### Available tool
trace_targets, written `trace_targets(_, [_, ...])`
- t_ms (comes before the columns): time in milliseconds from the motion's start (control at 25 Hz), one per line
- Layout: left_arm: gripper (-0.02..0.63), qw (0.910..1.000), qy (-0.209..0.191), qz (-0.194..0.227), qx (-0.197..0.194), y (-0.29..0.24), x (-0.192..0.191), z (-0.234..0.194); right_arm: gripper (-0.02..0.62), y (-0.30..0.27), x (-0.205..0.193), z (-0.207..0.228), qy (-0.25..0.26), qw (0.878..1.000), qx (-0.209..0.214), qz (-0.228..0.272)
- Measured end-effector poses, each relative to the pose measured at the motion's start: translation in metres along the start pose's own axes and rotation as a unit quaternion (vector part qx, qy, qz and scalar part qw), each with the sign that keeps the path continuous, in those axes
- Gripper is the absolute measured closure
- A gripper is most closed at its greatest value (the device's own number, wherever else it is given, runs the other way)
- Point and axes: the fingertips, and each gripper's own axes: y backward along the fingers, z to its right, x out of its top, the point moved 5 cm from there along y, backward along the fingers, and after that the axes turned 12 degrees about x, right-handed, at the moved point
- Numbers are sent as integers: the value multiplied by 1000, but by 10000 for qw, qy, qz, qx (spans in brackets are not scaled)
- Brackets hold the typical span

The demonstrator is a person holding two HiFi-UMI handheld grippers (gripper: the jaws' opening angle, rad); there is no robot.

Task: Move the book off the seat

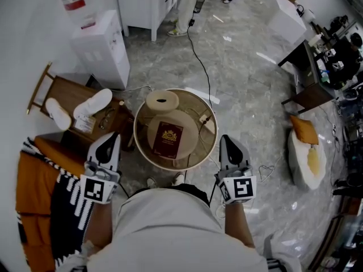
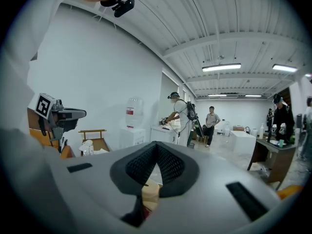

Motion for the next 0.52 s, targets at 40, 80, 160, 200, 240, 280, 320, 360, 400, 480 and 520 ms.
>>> trace_targets(40, [589, 10000, 8, -7, -11, 2, -1, -1, 574, 0, 0, -3, -8, 10000, -10, -24])
trace_targets(80, [589, 10000, 16, -17, -22, 3, -2, -3, 574, 0, 0, -6, -17, 10000, -12, -54])
trace_targets(160, [589, 10000, 28, -20, -62, 4, -2, -4, 574, -2, 1, -11, -13, 9999, 1, -103])
trace_targets(200, [589, 10000, 38, -21, -90, 4, -2, -5, 574, -4, 2, -14, 3, 9999, 12, -124])
trace_targets(240, [589, 9999, 53, -26, -115, 5, -3, -6, 574, -5, 3, -17, 24, 9999, 23, -142])
trace_targets(280, [589, 9999, 72, -30, -132, 6, -3, -8, 574, -7, 4, -19, 43, 9999, 30, -157])
trace_targets(320, [589, 9999, 94, -30, -139, 6, -4, -9, 574, -9, 5, -22, 58, 9998, 39, -167])
trace_targets(360, [589, 9998, 115, -28, -140, 7, -5, -12, 574, -12, 7, -24, 69, 9998, 52, -169])
trace_targets(400, [589, 9998, 131, -27, -140, 8, -6, -14, 574, -14, 8, -27, 79, 9998, 67, -167])
trace_targets(480, [590, 9998, 147, -30, -144, 9, -9, -18, 574, -19, 9, -32, 101, 9998, 98, -164])
trace_targets(520, [589, 9998, 153, -33, -147, 9, -10, -21, 574, -22, 9, -34, 112, 9997, 115, -164])
